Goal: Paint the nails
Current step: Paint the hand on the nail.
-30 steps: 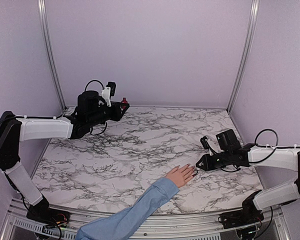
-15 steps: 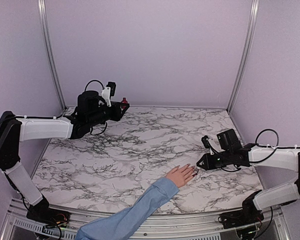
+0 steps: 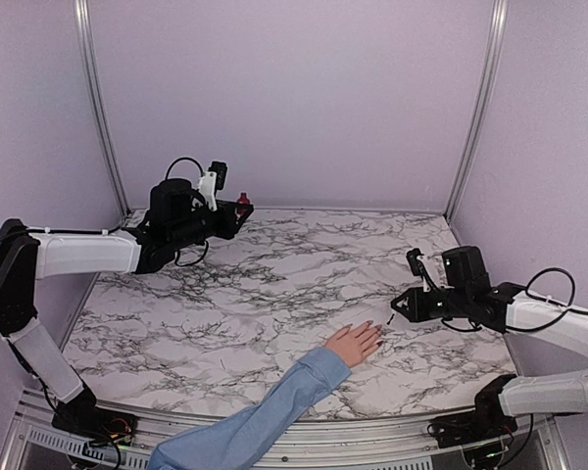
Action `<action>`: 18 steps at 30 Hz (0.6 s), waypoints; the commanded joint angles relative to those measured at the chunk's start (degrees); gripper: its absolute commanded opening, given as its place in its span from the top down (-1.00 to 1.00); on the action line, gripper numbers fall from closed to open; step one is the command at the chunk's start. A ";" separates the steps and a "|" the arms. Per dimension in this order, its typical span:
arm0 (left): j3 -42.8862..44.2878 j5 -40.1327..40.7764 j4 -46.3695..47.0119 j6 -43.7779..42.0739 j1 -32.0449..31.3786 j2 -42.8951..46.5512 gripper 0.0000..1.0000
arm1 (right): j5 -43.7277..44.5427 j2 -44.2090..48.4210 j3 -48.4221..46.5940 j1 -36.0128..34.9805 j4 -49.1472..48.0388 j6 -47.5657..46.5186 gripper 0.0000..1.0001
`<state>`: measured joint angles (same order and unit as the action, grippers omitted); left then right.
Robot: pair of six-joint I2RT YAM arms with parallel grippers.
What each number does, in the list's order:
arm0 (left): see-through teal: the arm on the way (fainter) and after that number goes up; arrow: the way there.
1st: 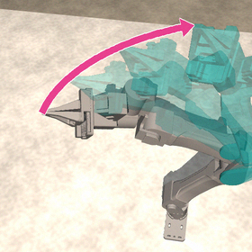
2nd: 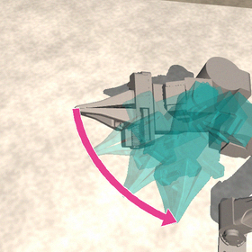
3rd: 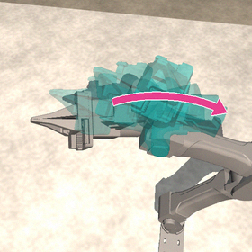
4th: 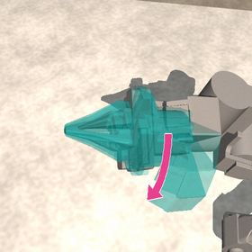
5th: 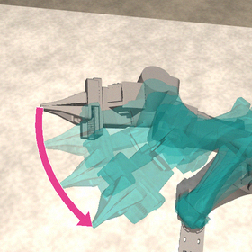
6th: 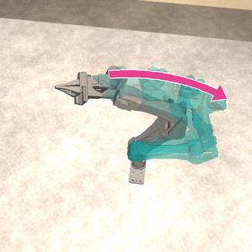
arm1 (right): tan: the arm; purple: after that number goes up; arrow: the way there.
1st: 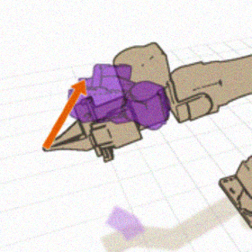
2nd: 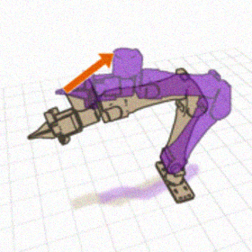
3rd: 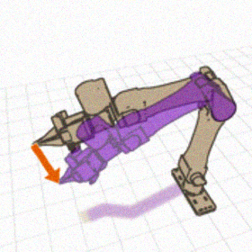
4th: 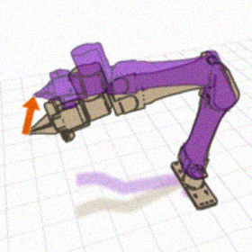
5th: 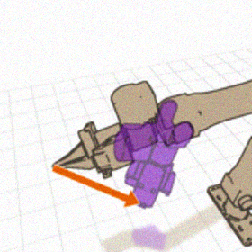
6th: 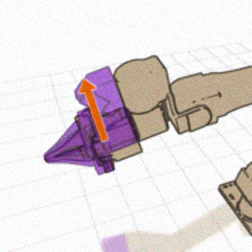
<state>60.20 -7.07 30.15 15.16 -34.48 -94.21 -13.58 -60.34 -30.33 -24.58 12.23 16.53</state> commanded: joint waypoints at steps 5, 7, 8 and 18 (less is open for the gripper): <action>-3.33 -2.60 2.26 -2.07 0.29 6.37 1.00 | 4.92 3.89 -6.78 -0.29 4.76 -2.53 1.00; -3.95 -3.59 2.29 -2.82 0.21 7.50 1.00 | 5.45 3.91 -9.51 -0.29 6.06 -4.13 1.00; -4.16 -4.28 2.30 -3.37 0.16 8.05 1.00 | 5.49 3.80 -10.93 -0.29 6.60 -5.04 1.00; -5.64 -16.19 2.24 -8.57 -2.82 12.68 1.00 | -4.38 -1.44 -32.75 -0.33 13.27 -13.75 1.00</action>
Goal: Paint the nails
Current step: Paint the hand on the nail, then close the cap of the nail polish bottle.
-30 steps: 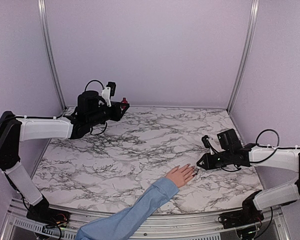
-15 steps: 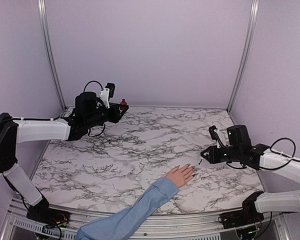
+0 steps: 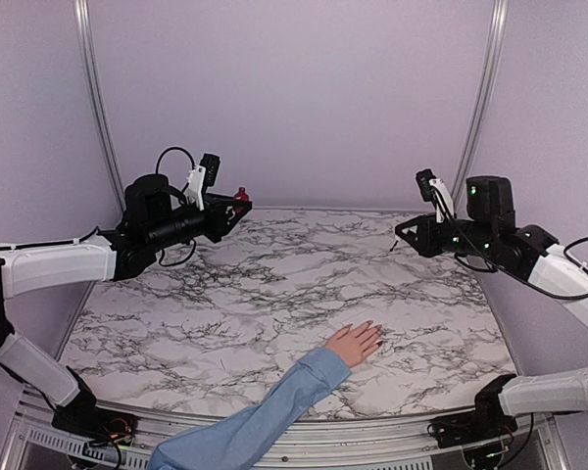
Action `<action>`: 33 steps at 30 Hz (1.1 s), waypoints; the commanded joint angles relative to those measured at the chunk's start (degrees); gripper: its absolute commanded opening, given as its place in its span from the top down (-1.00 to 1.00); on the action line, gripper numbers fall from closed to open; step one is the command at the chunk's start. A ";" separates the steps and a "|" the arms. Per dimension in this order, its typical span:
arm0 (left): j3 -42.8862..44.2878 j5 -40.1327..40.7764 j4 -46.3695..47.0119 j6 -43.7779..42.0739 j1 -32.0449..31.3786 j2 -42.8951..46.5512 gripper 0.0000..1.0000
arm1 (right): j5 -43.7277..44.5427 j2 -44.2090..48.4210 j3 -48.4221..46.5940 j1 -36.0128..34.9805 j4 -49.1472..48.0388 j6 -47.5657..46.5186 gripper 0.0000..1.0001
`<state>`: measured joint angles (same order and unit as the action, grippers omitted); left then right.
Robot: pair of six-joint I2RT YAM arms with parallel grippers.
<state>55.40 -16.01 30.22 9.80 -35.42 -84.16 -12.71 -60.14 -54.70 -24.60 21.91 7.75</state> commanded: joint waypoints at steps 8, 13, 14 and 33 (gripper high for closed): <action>-1.41 -11.28 2.22 -6.01 -9.42 5.25 1.00 | -16.07 -9.22 -27.81 -1.11 9.69 -8.23 1.00; 0.16 -11.60 2.35 -7.56 -13.21 3.62 1.00 | -24.06 -13.66 -33.21 -4.55 6.36 -5.44 1.00; 0.68 -11.73 2.31 -8.09 -13.95 2.98 1.00 | -25.36 -14.82 -34.75 -5.38 6.70 -5.54 1.00; 4.46 -10.80 2.91 -11.83 -20.61 -1.02 1.00 | -29.61 -22.35 -44.70 -20.51 15.27 -12.48 1.00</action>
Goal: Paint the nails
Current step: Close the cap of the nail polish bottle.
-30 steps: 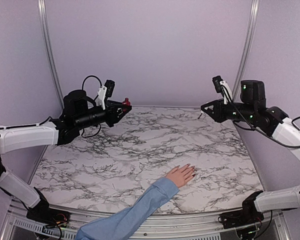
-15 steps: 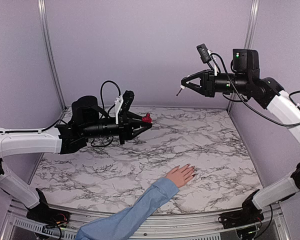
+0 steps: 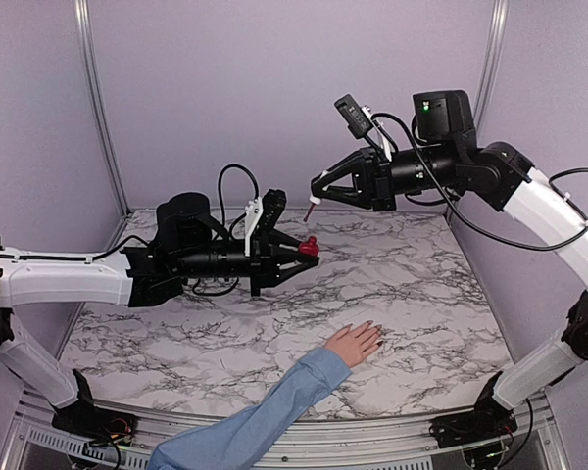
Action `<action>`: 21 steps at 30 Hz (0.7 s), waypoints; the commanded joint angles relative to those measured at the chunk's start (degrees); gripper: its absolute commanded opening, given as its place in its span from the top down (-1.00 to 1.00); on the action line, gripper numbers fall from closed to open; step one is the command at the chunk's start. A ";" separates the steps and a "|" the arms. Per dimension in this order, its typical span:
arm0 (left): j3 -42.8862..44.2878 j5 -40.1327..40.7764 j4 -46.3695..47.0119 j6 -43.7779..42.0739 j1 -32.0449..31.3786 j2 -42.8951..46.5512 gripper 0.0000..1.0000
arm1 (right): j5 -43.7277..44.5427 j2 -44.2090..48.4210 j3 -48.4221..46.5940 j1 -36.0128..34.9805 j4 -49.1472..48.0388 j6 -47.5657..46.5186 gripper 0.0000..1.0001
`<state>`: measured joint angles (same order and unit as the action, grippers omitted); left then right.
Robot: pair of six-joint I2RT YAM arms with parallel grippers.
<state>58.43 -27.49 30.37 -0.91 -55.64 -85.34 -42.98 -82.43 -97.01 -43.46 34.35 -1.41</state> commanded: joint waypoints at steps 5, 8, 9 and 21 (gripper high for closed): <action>1.67 0.67 2.85 -1.02 -0.53 -0.26 1.00 | 2.24 0.42 -1.48 -2.32 3.97 -4.72 1.00; 1.85 0.60 2.86 -1.10 -0.57 -0.61 1.00 | 3.51 0.67 -1.60 -2.42 4.80 -5.40 1.00; 1.92 0.53 2.97 -1.04 -0.58 -0.76 1.00 | 4.24 0.79 -1.50 -2.42 5.06 -5.69 1.00; 1.59 0.14 3.76 0.00 -0.61 -1.44 1.00 | 7.91 2.07 -0.62 -2.39 6.96 -7.63 1.00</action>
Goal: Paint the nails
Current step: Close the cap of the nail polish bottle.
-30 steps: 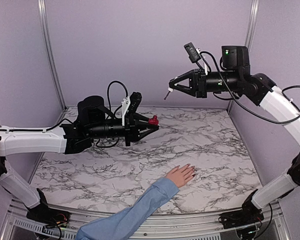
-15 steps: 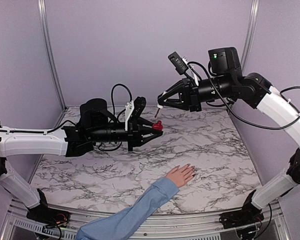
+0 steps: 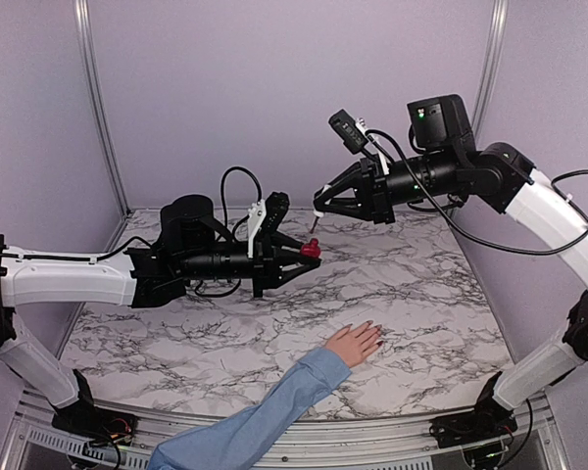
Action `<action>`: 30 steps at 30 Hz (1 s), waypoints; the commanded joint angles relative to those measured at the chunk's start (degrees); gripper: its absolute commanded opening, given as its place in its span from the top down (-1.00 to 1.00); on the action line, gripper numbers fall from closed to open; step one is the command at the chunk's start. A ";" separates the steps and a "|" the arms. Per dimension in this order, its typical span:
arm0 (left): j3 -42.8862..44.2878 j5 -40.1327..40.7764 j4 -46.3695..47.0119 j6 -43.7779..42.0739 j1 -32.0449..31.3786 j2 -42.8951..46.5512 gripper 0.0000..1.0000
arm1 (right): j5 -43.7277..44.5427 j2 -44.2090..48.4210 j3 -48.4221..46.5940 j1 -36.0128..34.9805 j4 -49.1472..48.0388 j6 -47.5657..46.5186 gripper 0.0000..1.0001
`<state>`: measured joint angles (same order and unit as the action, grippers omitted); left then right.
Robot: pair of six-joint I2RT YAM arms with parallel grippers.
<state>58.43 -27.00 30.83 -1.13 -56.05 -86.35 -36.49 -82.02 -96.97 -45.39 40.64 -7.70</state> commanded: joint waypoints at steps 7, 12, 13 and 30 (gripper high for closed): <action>1.33 -0.21 3.89 0.69 -0.20 -0.43 1.00 | 1.80 2.30 0.53 -0.48 1.11 -1.81 1.00; 1.33 -0.08 4.24 0.69 -0.20 -0.62 1.00 | 1.73 2.62 1.50 -0.48 0.99 -1.70 1.00; 1.27 -0.11 4.36 0.69 -0.20 -0.66 1.00 | 1.83 2.84 1.90 -0.49 0.75 -1.62 1.00; 1.48 0.12 4.98 2.81 -0.65 -1.34 1.00 | 3.18 2.87 2.55 -0.87 0.62 -1.79 1.00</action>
<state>58.43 -26.94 33.10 1.13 -56.12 -86.67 -34.06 -80.27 -94.02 -45.45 41.21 -8.88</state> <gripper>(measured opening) 0.183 0.130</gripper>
